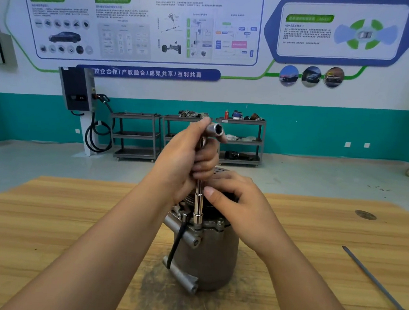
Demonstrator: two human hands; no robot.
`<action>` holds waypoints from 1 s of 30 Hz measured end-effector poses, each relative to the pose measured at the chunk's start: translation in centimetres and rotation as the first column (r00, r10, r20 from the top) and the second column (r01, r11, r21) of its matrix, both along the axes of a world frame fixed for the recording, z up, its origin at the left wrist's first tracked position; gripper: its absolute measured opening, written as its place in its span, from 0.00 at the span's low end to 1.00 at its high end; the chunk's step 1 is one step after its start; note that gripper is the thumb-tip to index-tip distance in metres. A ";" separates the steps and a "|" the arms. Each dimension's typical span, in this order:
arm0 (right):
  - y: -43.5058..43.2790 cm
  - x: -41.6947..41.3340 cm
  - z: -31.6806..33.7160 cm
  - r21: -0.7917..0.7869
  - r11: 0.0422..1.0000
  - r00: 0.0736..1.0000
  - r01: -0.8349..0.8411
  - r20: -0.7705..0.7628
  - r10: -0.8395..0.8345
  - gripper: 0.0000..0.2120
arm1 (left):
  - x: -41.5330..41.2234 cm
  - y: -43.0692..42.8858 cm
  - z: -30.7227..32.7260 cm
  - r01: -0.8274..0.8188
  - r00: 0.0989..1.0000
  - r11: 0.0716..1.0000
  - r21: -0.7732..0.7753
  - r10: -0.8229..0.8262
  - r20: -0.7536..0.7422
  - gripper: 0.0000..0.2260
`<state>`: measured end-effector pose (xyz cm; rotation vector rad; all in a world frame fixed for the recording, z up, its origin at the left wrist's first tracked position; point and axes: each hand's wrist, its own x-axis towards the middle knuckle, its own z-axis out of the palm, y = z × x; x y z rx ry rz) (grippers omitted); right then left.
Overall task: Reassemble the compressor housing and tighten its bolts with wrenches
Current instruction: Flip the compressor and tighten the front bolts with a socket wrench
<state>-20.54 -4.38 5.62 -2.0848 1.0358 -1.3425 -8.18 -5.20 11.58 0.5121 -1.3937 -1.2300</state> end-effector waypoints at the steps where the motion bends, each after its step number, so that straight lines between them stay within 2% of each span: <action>1: 0.0 0.1 -0.1 0.004 1.000 1.000 0.021 -0.021 -0.021 0.06 | -0.2 0.2 0.3 -0.122 0.986 0.990 -0.072 0.129 0.106 0.18; 2: 0.0 0.2 -0.1 0.005 0.999 0.999 0.034 -0.038 -0.033 0.06 | -0.5 0.5 0.7 -0.238 0.941 0.956 -0.174 0.271 0.203 0.17; 4: 0.0 0.3 -0.1 -0.002 0.999 0.997 0.034 -0.062 -0.034 0.07 | -1.1 1.0 1.4 -0.371 0.830 0.863 -0.343 0.474 0.296 0.15; 7: 0.1 0.2 -0.1 0.010 1.000 0.997 0.017 -0.070 -0.016 0.09 | -1.9 1.9 1.7 -0.419 0.744 0.789 -0.450 0.582 0.328 0.17; 11: 0.2 -0.1 0.1 0.026 0.999 0.999 -0.030 -0.043 0.031 0.10 | -2.5 2.6 1.3 -0.515 0.723 0.736 -0.440 0.648 0.238 0.27; 16: 0.3 -0.5 0.4 0.023 0.997 0.997 -0.077 0.014 0.077 0.10 | -3.3 1.8 0.6 -0.648 0.715 0.657 -0.385 0.699 -0.010 0.23; 18: 0.3 -0.5 0.5 0.015 0.997 0.997 -0.079 0.017 0.079 0.10 | -3.2 1.5 0.4 -0.629 0.738 0.672 -0.391 0.674 -0.029 0.24; 22: 0.2 -0.6 0.5 -0.004 0.999 0.999 -0.041 -0.035 0.041 0.09 | -1.6 0.7 0.7 -0.502 0.840 0.792 -0.347 0.542 0.020 0.19; 26: 0.3 -0.8 0.5 -0.010 1.000 0.997 0.002 -0.075 -0.003 0.09 | 0.6 -0.1 1.0 -0.283 0.950 0.926 -0.249 0.306 0.060 0.19; 30: 0.5 -1.0 0.7 -0.013 0.998 0.991 0.064 -0.116 -0.065 0.08 | 2.3 -1.2 1.2 -0.060 0.998 0.992 -0.110 0.063 0.025 0.17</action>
